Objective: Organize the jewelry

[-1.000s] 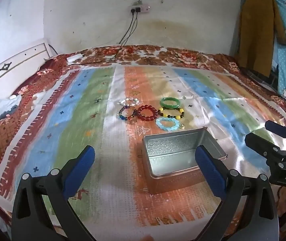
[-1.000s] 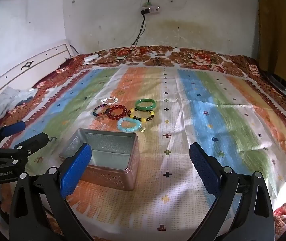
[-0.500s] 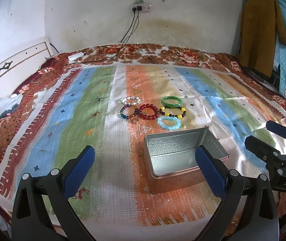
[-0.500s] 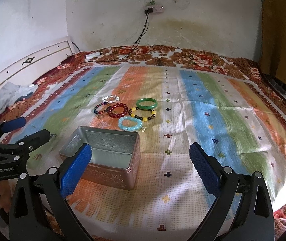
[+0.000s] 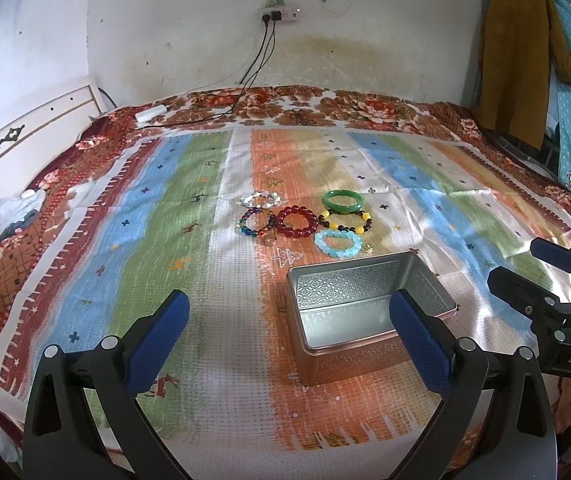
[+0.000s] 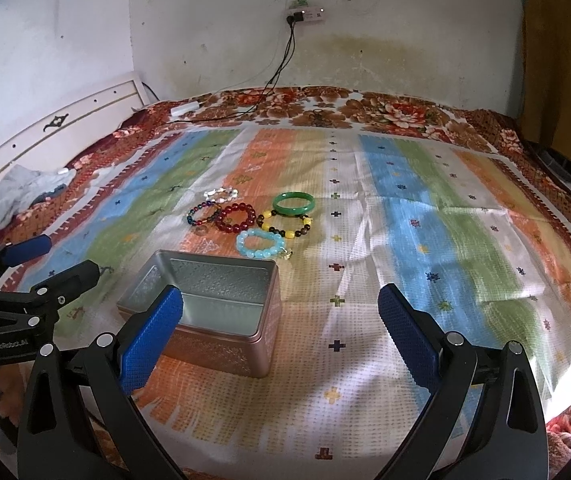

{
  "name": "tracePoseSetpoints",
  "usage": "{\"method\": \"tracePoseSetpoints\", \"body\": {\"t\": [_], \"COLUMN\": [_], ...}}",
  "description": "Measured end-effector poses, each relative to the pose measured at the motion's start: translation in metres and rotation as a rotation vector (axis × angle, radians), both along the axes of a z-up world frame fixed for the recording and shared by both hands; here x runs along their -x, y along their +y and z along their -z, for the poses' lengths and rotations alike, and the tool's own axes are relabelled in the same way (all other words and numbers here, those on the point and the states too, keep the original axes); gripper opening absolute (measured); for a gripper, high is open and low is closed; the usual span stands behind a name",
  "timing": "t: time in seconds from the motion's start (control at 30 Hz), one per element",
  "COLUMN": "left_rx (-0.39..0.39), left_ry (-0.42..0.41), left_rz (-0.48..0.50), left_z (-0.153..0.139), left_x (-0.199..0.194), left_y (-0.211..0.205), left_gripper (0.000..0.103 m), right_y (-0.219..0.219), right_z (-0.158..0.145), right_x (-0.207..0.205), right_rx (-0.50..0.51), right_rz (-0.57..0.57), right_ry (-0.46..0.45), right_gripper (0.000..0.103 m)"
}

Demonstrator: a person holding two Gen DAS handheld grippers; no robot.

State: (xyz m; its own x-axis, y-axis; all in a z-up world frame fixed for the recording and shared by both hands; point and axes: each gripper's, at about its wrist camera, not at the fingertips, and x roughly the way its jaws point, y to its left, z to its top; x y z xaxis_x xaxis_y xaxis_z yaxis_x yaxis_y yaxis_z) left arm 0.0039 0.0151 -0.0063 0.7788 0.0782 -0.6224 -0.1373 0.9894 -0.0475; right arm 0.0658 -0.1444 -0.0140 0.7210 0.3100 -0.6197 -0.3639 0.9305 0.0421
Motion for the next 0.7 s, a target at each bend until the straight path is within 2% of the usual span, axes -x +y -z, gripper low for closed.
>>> {"method": "tracePoseSetpoints", "body": {"t": [0.47, 0.6, 0.7], "left_rx": [0.001, 0.025, 0.041], "left_ry": [0.011, -0.017, 0.002], "left_rz": [0.003, -0.020, -0.032], "left_z": [0.002, -0.003, -0.001], "left_x": [0.001, 0.001, -0.009], "left_y": [0.005, 0.017, 0.019], "left_gripper": [0.098, 0.098, 0.097], "right_y": [0.001, 0.005, 0.006], "right_z": [0.002, 0.003, 0.001], "right_x": [-0.006, -0.011, -0.019], "right_rx": [-0.001, 0.008, -0.001], "right_rz": [0.001, 0.000, 0.001], "right_ry": [0.024, 0.024, 0.026], "right_gripper": [0.099, 0.099, 0.099]}}
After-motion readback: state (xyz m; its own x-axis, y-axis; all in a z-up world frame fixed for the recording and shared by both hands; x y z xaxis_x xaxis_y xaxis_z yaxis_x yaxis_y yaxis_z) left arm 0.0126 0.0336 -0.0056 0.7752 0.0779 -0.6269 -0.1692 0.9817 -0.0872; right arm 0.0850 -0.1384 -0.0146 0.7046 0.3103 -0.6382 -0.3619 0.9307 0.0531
